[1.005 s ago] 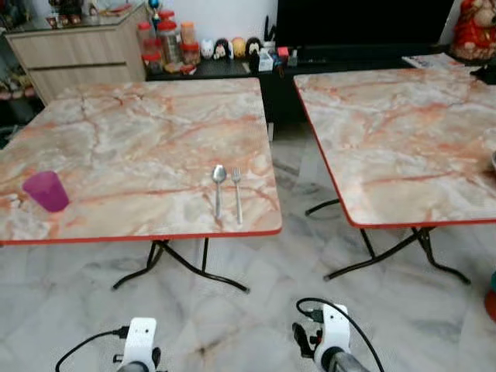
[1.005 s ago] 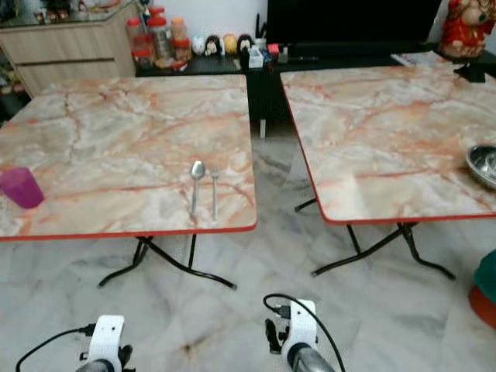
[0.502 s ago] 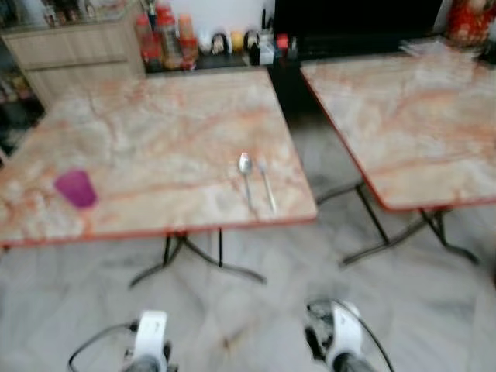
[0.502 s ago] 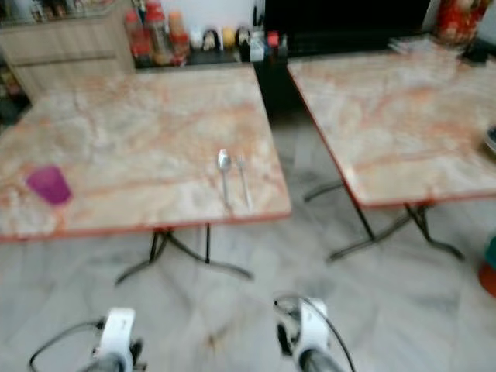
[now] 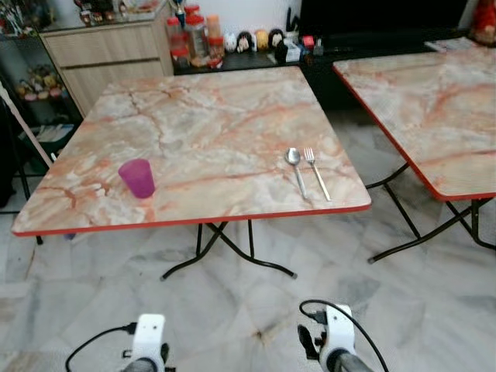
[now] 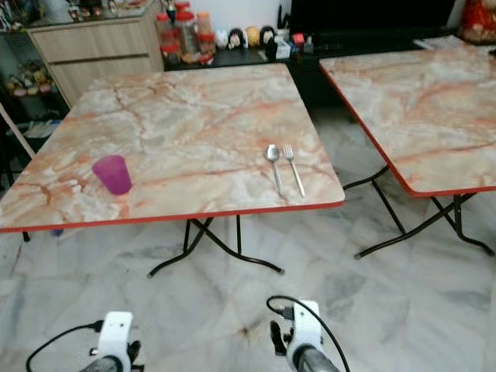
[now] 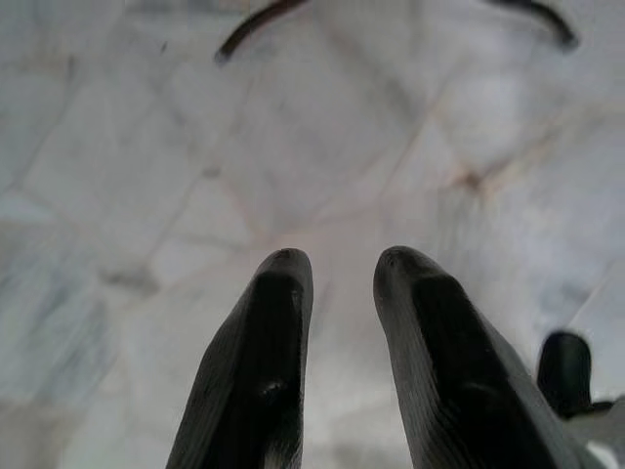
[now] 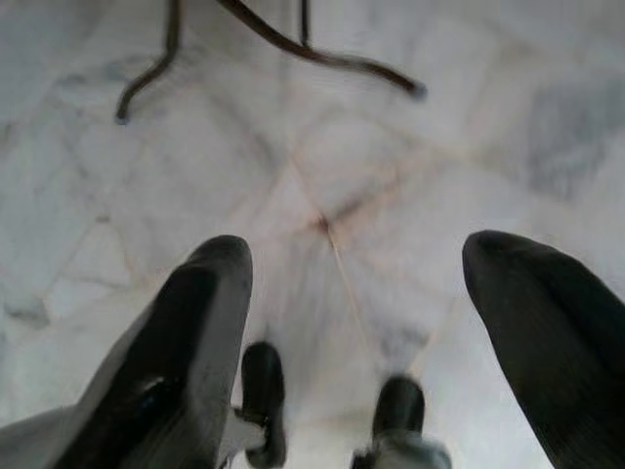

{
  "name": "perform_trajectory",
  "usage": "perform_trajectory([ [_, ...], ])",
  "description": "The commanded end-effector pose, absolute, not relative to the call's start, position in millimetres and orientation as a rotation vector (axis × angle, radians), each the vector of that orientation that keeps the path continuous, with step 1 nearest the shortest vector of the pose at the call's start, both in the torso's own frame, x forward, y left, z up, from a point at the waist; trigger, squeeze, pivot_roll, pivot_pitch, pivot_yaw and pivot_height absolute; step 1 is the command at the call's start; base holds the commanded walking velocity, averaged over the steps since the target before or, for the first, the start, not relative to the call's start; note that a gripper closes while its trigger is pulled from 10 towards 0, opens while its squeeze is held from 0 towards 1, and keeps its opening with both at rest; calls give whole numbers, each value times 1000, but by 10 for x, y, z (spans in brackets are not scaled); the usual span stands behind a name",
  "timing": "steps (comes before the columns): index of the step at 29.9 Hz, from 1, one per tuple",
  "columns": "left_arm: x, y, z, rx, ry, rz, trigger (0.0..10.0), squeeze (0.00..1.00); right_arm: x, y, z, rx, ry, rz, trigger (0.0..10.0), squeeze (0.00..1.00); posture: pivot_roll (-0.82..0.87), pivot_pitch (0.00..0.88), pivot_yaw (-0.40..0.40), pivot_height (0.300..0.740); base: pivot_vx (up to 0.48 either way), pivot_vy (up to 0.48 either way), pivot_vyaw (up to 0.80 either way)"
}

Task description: Setting the table

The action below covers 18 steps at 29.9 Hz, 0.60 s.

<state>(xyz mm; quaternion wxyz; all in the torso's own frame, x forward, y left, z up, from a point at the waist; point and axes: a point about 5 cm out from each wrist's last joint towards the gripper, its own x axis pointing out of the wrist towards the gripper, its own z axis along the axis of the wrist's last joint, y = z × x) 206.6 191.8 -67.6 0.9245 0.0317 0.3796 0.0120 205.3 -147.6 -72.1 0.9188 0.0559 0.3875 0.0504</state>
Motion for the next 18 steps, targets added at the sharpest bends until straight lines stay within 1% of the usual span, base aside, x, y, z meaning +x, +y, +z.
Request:
perform_trajectory([
  [1,2100,1963,-640,70,747,36,10000,0,2146,-1421,-659,97,748,132,10000,0,40,0,38,740,0,0,0],
  [3,2125,1993,-604,57,700,60,10000,0,2238,-1387,-585,52,684,172,10000,0,52,0,35,740,0,0,0],
  [5,2136,2016,-580,48,669,77,10000,0,2268,-1369,-553,18,652,204,10000,0,56,0,33,740,0,0,0],
  [8,2188,2056,-502,55,585,93,10000,0,2342,-1346,-468,-97,563,261,10000,0,66,0,30,740,0,0,0],
  [10,2191,2056,-497,54,579,93,10000,0,2345,-1346,-463,-104,557,263,10000,0,66,0,30,740,0,0,0],
  [11,2238,2078,-428,60,517,108,10000,0,2418,-1319,-381,-143,484,277,10000,0,66,0,29,740,0,0,0],
  [15,2351,2124,-253,54,374,154,10000,0,2562,-1225,-204,-207,343,317,10000,0,65,0,28,740,0,0,0],
  [18,2378,2128,-210,56,342,158,10000,0,2602,-1199,-148,-203,302,321,10000,0,65,0,28,740,0,0,0],
])
